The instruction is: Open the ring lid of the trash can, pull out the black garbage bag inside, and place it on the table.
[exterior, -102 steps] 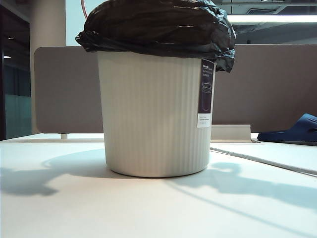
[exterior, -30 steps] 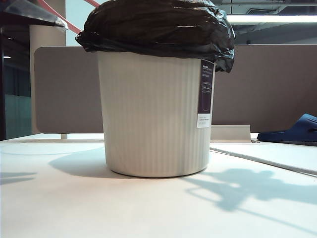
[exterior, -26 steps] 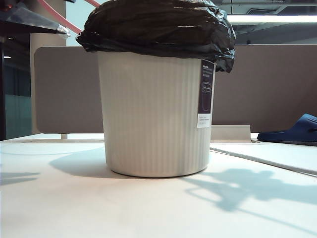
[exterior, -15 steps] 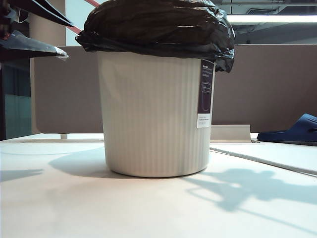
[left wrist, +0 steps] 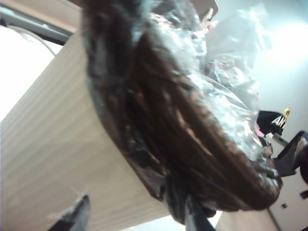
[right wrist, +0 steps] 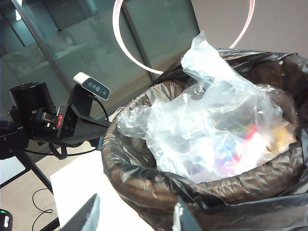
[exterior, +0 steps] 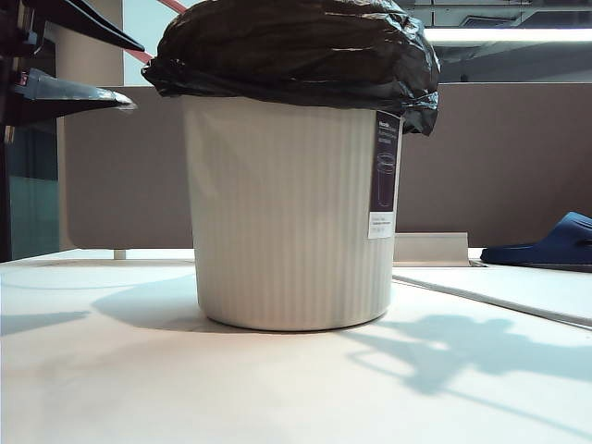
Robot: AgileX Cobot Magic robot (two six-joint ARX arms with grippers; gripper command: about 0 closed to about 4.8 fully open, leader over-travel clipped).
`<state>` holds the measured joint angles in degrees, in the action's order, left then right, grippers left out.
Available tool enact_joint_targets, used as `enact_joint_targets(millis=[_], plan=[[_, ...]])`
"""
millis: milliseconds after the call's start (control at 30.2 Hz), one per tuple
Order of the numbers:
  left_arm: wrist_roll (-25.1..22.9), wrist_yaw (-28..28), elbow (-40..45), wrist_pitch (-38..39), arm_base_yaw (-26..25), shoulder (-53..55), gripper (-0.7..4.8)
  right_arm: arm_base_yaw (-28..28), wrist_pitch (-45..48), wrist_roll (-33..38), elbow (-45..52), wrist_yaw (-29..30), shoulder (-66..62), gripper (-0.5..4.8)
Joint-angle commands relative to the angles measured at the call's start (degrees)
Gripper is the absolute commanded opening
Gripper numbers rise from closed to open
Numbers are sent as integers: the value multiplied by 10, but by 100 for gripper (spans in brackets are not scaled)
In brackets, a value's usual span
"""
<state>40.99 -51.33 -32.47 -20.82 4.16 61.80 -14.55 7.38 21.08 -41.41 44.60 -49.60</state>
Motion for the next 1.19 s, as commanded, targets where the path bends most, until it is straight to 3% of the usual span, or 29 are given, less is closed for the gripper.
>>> enact_joint_targets(millis=[33, 795, 861, 960, 1093, 1159, 1192], plan=[[28, 15, -1, -43, 9, 5, 252, -1, 6, -2, -3, -2, 2, 194], [56, 113, -2, -98, 99, 37, 244, -1, 3, -2, -3, -1, 2, 193], [60, 115, -2, -97, 99, 37, 209, -1, 3, -2, -3, -1, 2, 193], [61, 116, -2, -97, 99, 37, 78, -1, 3, -2, -3, -1, 2, 193], [60, 115, -2, -96, 99, 37, 54, -1, 2, -2, -3, -1, 2, 193], [60, 115, -2, -96, 99, 37, -9, -1, 1, -3, -3, -1, 2, 193], [61, 112, -2, -96, 99, 37, -6, -1, 1, -4, -3, -1, 2, 193]])
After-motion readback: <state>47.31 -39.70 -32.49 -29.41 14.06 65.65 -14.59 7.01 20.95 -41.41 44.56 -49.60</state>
